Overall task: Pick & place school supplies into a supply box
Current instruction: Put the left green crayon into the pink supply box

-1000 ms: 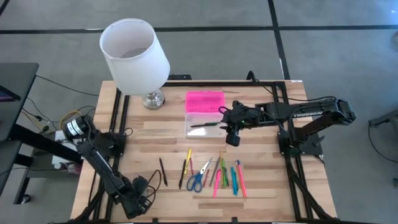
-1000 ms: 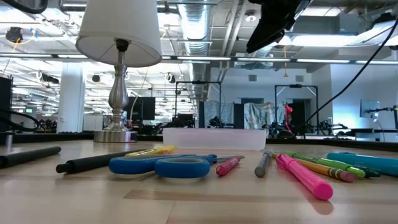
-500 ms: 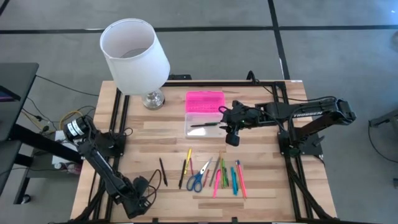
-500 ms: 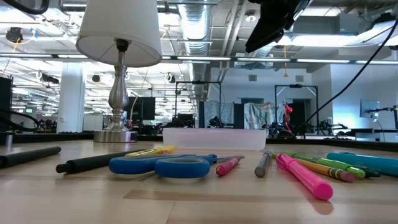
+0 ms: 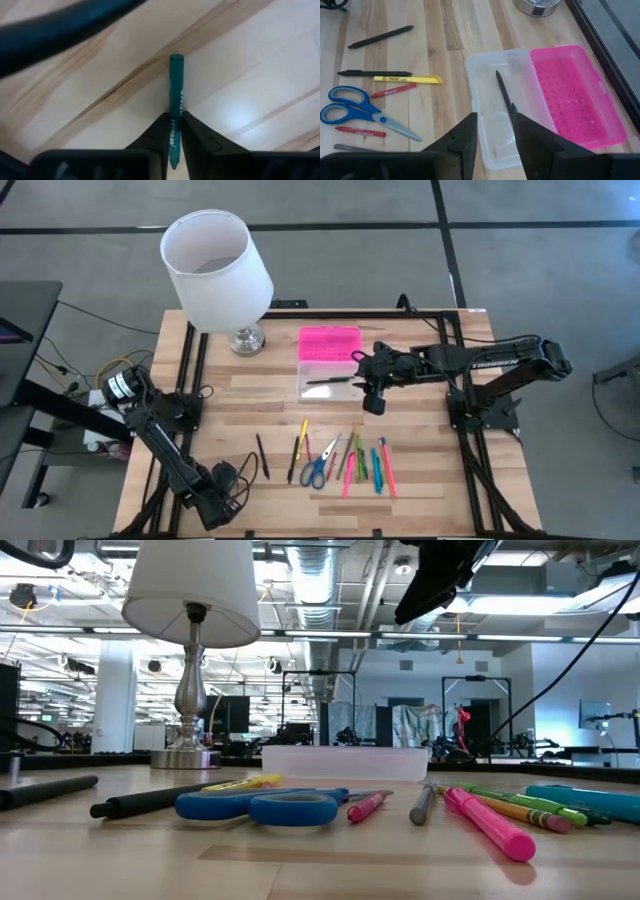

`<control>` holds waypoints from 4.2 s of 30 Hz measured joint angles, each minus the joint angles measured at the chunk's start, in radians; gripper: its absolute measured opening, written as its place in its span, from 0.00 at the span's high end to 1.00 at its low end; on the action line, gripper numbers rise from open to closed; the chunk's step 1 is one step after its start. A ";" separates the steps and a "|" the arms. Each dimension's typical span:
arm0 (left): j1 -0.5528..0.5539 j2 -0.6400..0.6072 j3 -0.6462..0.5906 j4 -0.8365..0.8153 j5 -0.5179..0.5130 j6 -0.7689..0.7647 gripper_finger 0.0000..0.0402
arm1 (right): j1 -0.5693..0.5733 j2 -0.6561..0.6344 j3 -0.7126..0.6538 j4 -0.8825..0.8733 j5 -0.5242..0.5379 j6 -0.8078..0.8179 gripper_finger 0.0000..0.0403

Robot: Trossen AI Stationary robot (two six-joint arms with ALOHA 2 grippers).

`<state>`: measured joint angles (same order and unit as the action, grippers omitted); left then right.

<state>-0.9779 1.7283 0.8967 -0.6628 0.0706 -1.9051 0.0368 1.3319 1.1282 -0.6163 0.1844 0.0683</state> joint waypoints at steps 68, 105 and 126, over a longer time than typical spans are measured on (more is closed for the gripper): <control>0.164 0.002 -0.003 -0.040 -0.230 0.673 0.92 | -0.027 0.000 0.000 0.026 0.000 0.003 0.71; 0.425 0.009 0.356 -0.401 -0.424 0.921 0.96 | 0.050 0.000 0.000 0.026 0.000 0.062 0.71; 1.042 0.008 0.383 0.096 -0.333 1.757 0.96 | 0.219 0.000 0.000 0.007 0.000 0.264 0.71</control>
<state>0.0644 1.7363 1.2793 -0.5669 -0.2627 -0.1481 0.2559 1.3319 1.1282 -0.6095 0.1847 0.3327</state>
